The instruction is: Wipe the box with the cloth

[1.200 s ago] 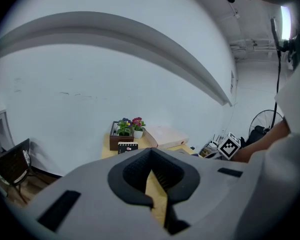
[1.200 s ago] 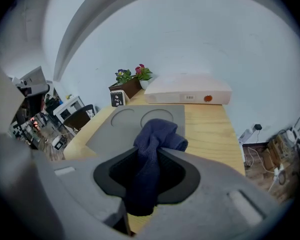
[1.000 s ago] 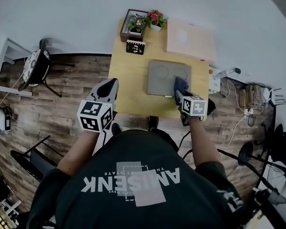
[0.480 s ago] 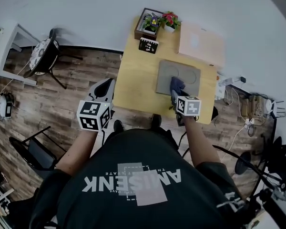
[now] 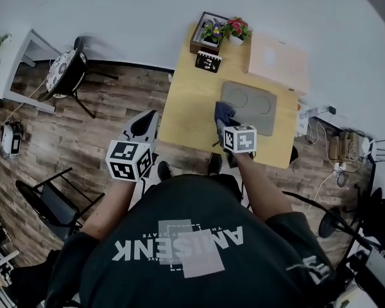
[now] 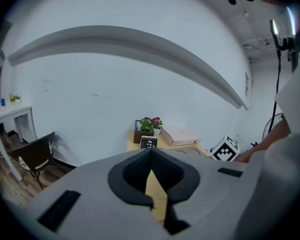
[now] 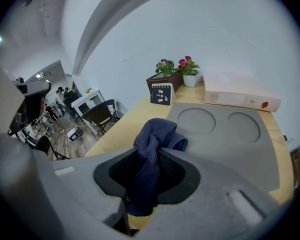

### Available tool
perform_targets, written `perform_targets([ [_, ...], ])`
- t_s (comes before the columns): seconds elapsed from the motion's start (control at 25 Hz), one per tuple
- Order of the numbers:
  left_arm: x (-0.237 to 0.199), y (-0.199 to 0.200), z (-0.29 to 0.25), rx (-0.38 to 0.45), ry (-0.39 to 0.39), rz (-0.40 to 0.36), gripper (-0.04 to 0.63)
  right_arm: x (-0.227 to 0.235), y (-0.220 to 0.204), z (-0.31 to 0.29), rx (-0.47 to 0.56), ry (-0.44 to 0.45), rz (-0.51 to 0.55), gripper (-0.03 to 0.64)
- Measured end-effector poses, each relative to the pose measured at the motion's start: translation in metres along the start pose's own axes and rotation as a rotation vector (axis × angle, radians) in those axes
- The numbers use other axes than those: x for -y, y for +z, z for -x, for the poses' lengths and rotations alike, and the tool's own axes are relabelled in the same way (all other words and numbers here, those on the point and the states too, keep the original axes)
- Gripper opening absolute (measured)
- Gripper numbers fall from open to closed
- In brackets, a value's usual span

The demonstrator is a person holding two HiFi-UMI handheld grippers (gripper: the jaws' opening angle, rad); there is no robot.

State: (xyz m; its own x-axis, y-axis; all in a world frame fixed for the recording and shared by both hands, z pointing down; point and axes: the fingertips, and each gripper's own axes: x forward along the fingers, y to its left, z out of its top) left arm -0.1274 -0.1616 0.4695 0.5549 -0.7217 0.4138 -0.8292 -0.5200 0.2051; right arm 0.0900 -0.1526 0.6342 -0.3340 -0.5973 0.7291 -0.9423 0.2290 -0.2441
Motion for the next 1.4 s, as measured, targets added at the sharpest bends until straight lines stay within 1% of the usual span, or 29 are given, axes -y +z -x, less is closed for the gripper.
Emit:
perform_targets([
  [0.16, 0.002, 0.013, 0.005, 0.053, 0.002, -0.029, 0.0, -0.023, 0.001, -0.009, 0.008, 0.053, 0.022, 0.1],
  [0.28, 0.006, 0.019, -0.001, 0.04, -0.008, -0.043, 0.0, -0.031, 0.005, -0.004, 0.048, 0.105, 0.022, 0.1],
  [0.4, 0.007, 0.022, -0.01, 0.024, 0.0, -0.036, 0.0, -0.018, 0.02, 0.013, 0.127, 0.104, -0.018, 0.101],
  [0.56, 0.023, 0.026, -0.029, 0.02, -0.042, -0.033, 0.0, 0.013, 0.037, 0.043, 0.212, 0.091, -0.075, 0.101],
  [0.72, 0.052, 0.031, -0.053, 0.01, -0.106, -0.061, 0.0, 0.057, 0.048, 0.072, 0.266, 0.05, -0.097, 0.101],
  [0.96, 0.092, 0.036, -0.086, -0.004, -0.181, -0.095, 0.0, 0.133, 0.051, 0.109, 0.32, -0.053, -0.153, 0.101],
  [1.16, 0.115, 0.04, -0.108, -0.013, -0.203, -0.11, 0.0, 0.181, 0.043, 0.126, 0.312, -0.111, -0.166, 0.101],
  [1.32, 0.128, 0.043, -0.122, -0.025, -0.209, -0.126, 0.0, 0.214, 0.029, 0.128, 0.267, -0.166, -0.146, 0.101],
  [1.4, 0.131, 0.044, -0.127, -0.032, -0.203, -0.13, 0.0, 0.232, 0.021, 0.129, 0.25, -0.203, -0.166, 0.101],
])
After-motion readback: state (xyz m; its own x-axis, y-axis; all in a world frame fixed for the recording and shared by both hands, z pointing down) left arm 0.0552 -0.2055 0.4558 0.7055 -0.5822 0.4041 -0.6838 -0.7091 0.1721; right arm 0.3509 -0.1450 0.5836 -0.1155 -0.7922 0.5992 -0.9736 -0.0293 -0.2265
